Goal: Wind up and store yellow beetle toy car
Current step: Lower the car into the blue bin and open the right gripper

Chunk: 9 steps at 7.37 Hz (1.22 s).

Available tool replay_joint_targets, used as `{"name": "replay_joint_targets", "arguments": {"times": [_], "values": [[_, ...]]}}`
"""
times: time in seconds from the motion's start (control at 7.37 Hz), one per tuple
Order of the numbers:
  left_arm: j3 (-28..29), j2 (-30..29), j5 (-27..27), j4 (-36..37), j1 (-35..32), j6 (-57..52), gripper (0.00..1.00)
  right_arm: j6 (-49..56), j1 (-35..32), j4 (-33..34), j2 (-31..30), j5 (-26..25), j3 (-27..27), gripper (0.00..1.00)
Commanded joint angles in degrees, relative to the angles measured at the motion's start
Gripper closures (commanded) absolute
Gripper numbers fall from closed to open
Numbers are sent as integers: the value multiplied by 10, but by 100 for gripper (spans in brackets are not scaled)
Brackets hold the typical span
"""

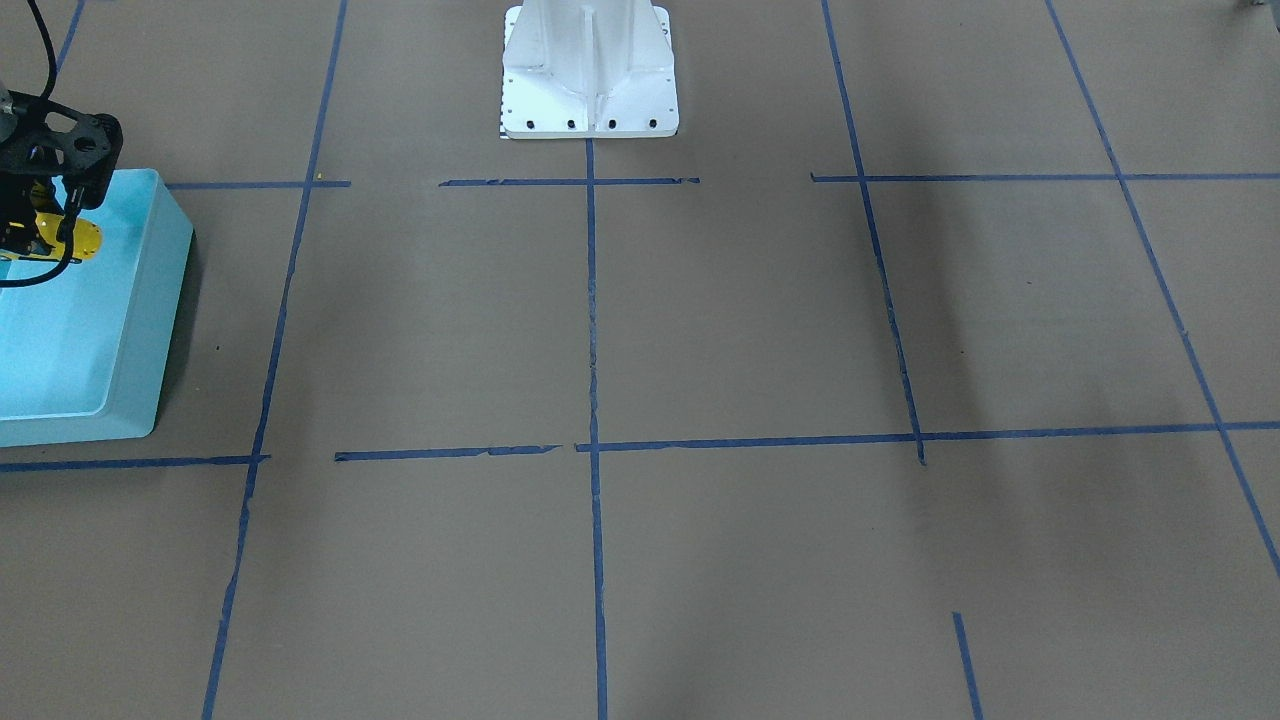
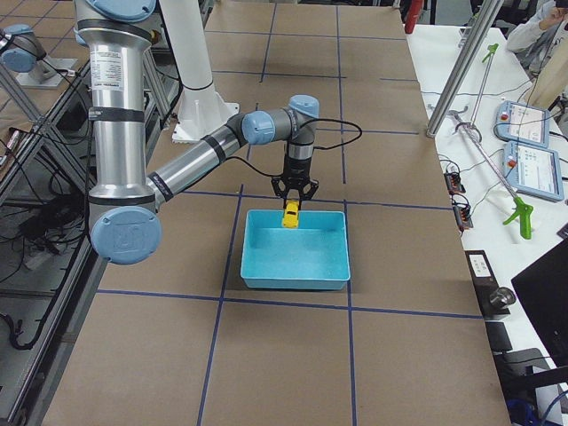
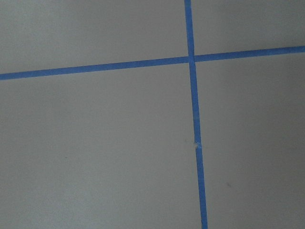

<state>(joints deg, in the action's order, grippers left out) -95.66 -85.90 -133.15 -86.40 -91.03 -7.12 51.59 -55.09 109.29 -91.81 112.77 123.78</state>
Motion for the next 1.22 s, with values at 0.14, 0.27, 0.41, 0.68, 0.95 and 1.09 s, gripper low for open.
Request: {"name": "replay_joint_targets", "arguments": {"times": [0.14, 0.27, 0.41, 0.68, 0.95, 1.09], "values": [[-1, -1, 0, 0, 0, 0, 0, -3, 0, -111, -50, 10, -46, 92], [-1, -1, 0, -1, 1, 0, 0, -1, 0, -129, -52, 10, -67, 92], [0, -1, 0, -1, 0, -1, 0, -3, 0, -212, -77, 12, -112, 92], [1, -1, 0, -1, 1, -1, 0, -45, 0, -384, -106, 19, -189, 91], [1, -1, 0, -1, 0, -1, 0, -49, 0, -386, -108, 46, -189, 87], [1, -1, 0, -1, 1, -1, 0, -49, 1, -386, -108, 49, -188, 81]]}}
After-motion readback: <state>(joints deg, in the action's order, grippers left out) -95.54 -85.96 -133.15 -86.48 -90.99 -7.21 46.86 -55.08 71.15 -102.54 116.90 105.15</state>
